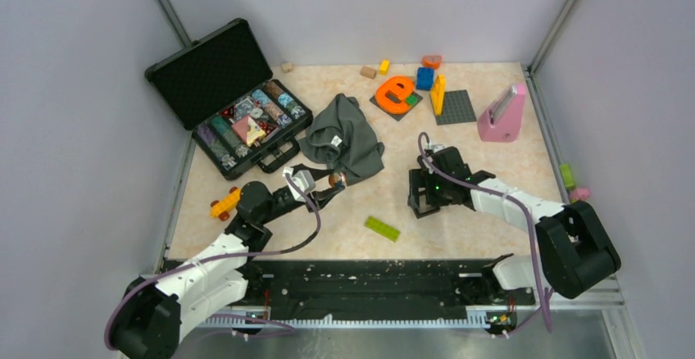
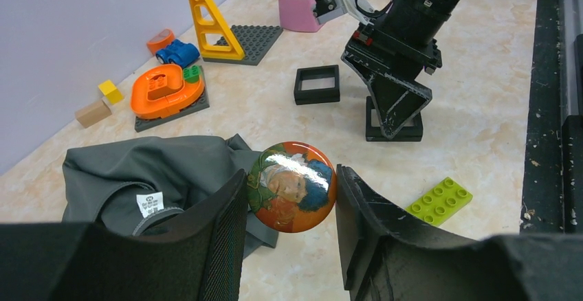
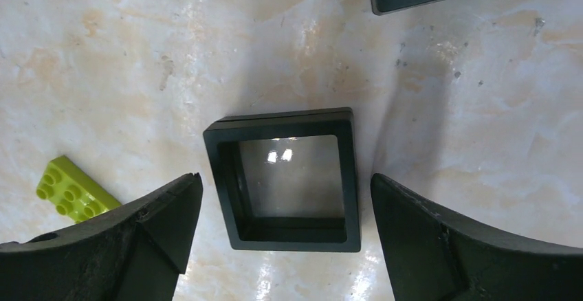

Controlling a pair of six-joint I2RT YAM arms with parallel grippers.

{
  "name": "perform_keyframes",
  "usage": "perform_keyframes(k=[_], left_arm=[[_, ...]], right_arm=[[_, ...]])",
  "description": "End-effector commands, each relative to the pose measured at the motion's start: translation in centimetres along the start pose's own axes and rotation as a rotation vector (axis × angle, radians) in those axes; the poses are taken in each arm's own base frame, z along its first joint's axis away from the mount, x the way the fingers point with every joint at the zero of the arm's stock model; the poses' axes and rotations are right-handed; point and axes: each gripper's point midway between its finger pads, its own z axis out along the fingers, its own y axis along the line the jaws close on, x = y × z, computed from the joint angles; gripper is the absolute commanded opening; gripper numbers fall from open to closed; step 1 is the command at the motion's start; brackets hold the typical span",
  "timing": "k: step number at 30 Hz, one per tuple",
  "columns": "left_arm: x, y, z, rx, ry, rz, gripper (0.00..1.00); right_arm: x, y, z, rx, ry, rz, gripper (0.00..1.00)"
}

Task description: Remove the brooch from the garment

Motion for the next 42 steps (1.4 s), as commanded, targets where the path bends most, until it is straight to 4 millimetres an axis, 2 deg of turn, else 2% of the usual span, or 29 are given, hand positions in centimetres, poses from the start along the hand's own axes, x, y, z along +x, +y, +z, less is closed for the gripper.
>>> perform_keyframes(k=[1,6,12,19,25,29,34,39,42], left_arm=[[-0.5,0.1,0.0,-0.004,-0.018,0.024,0.28],[-0.5,0.0,0.1,0.001,-0.015,0.024,0.28],[-0.3,0.0,0.1,0.0,-0.01,0.025,0.28],[-0.4,0.0,0.1,0.004,-0.01,0.026,0.28],[-0.4,-0.2,0.1,0.012,-0.01,0.027,0.28],[-0.3,-0.8,0.4,0.053,-0.009,0.017,0.28],[0.0,-2.0,1.3,0.135,0.004,-0.028,0.27],[-0.7,-2.9,1.5,0.181,-0.04,-0.059,0.27],[-1.2,-3.6,1.5,0.226,-0.075,-0.058,0.27]], right_arm=[[-1.0,-0.7,-0.3,0.066,-0.01,-0.028,0.92],[-0.8,-1.1,-0.2,0.102,0.005,-0.048,0.91],[-0.6,-0.3,0.0,0.082,0.012,-0.071,0.91],[-1.2,0.4,-0.3,0.057,0.004,-0.066,0.74],[-2.3,1.3,-1.4,0.02,-0.035,-0.048,0.7],[-3.3,3.8,-2.8,-0.104,-0.079,-0.026,0.7],[-5.3,8.1,-5.1,-0.325,-0.151,0.01,0.67],[-6.8,12.0,-7.6,-0.547,-0.208,0.02,0.65],[-7.1,13.6,-8.6,-0.634,-0.217,0.02,0.65]])
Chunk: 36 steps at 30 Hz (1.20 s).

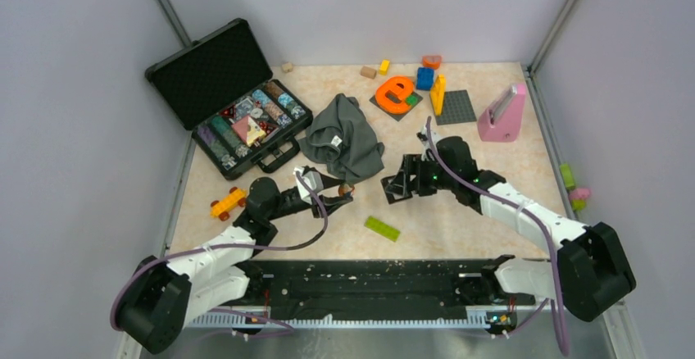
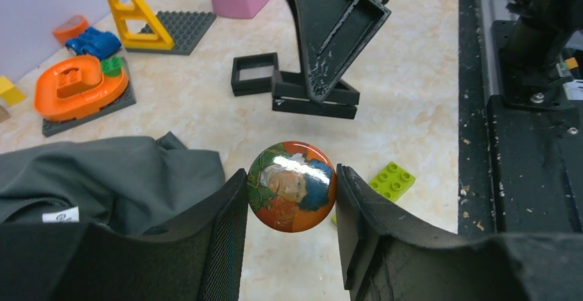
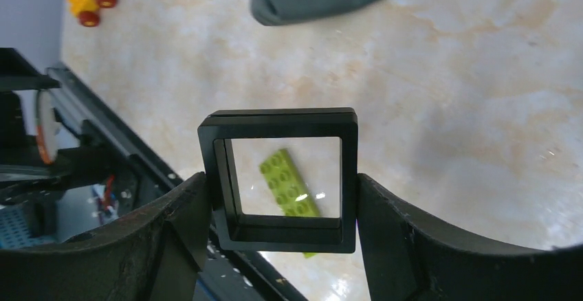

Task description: Remove the brooch from the garment

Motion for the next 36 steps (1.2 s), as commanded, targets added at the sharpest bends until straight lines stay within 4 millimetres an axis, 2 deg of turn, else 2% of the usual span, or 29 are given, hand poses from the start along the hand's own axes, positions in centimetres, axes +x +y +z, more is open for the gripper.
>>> perform_keyframes(k=[1,10,18,31,36], left_arm=[[-3.5,-1.2,0.6,0.092,-0.122,0.051,0.27],[-3.4,-2.2,0.8,0.14,-0.12,0.093,0.25],[-2.5,-2.0,1.0,0.131,-0.071,0.106,0.25],[-2.3,-1.8,1.1,0.116,-0.051,0.119,0.25],[-1.3,-1.1,1.2,0.09,0.001,0.114,0.24]], right_arm=[[-3.1,6.2,-1.2,-0.255,-0.084,-0.02,0.65],[-2.0,9.6,-0.6,-0.318,-0.032,-0.046,0.64],[-1.8,11.0,-0.4,-0.351,-0.009,-0.065,0.64],[-0.9,12.6,-0.4,-0.388,0.024,-0.105,0.64],[-1.1,13.4,-0.8,-0.412,0.024,-0.107,0.63]])
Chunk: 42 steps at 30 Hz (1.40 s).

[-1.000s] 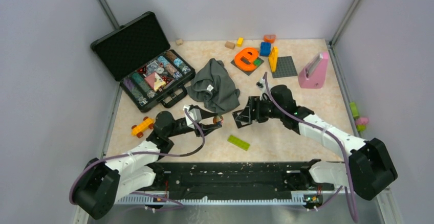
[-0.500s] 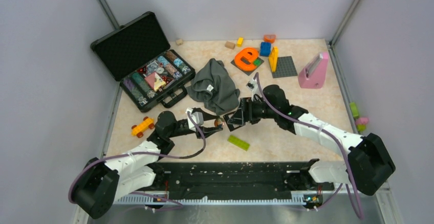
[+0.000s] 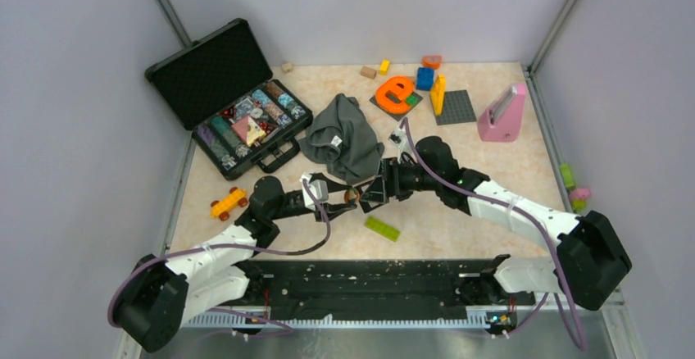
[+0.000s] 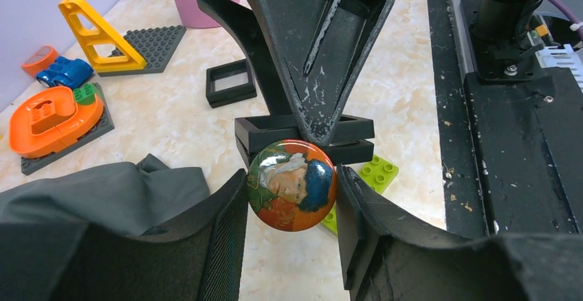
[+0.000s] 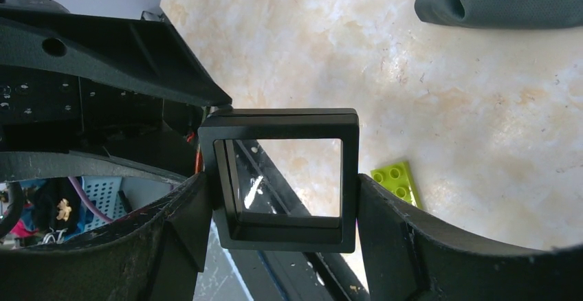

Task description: Remove the brooch from the garment

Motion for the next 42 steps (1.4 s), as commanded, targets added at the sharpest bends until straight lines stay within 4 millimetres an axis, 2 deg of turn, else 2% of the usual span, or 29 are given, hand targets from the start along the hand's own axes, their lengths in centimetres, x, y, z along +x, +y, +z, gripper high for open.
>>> perform_keyframes(k=[1,7,19,25,34,42], left_arm=[[-0.5,1.4,0.4,-0.041,0.029,0.037,0.24],[0.3,1.9,0.2,-0.07,0.07,0.034,0.23],[0.6,1.8,0.3,-0.064,0.087,0.029,0.23],[3.0,2.6,0.5,-0.077,0.202,-0.04,0.22],[3.7,3.2,0.2,-0.119,0.241,-0.047,0.21],[1.6,2.3,0.4,-0.082,0.149,-0.026,0.21]], right_arm=[[-2.3,3.8,-0.4,-0.108,-0.044,-0.068,0.63],[-3.1,4.7,-1.3,-0.107,-0.065,-0.07,0.63],[-3.5,4.1,-1.5,-0.051,-0.067,-0.066,0.62],[-4.8,4.2,-2.5,-0.033,-0.13,-0.054,0.62],[-6.1,2.6,-3.7,-0.029,-0.238,0.036,0.61],[-5.1,-0.3,-2.6,0.028,-0.245,0.094,0.61]])
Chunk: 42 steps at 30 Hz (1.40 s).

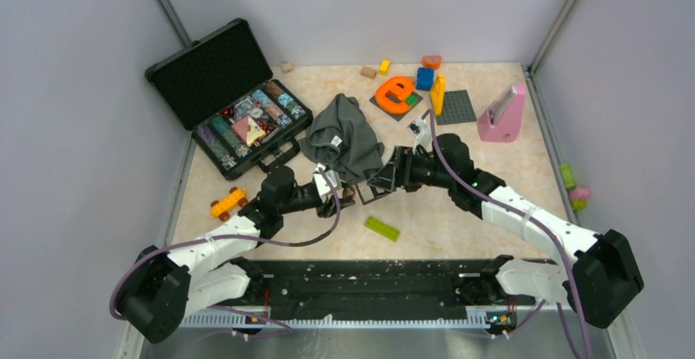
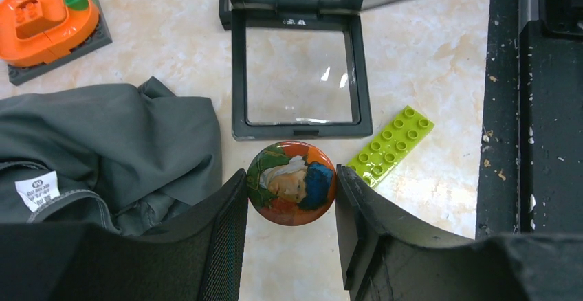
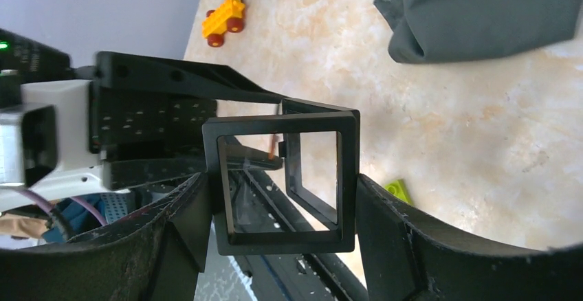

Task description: Remove the brooch from the garment

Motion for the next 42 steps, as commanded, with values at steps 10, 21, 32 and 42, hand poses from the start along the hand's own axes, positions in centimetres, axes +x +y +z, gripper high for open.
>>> perform_keyframes(k=[10,21,32,42], left_arm=[[-2.1,0.2,0.0,0.001,-0.055,0.046,0.21],[-0.9,0.6,0.6,0.003,-0.011,0.028,0.21],[-1.0,0.9,0.4,-0.021,-0.01,0.038,0.21],[-0.9,0.7,0.6,-0.003,-0.003,0.038,0.21]], right_arm=[[-0.5,-1.5,2.4,-0.07,-0.102,0.09,0.6],[0.5,-1.5,4.3,-0.149,-0.071,0.14,0.58],[1.8,-1.3,5.3,-0.157,-0.027,0.133,0.55],[2.2,-0.6,5.3,-0.184,-0.019,0.138,0.55]])
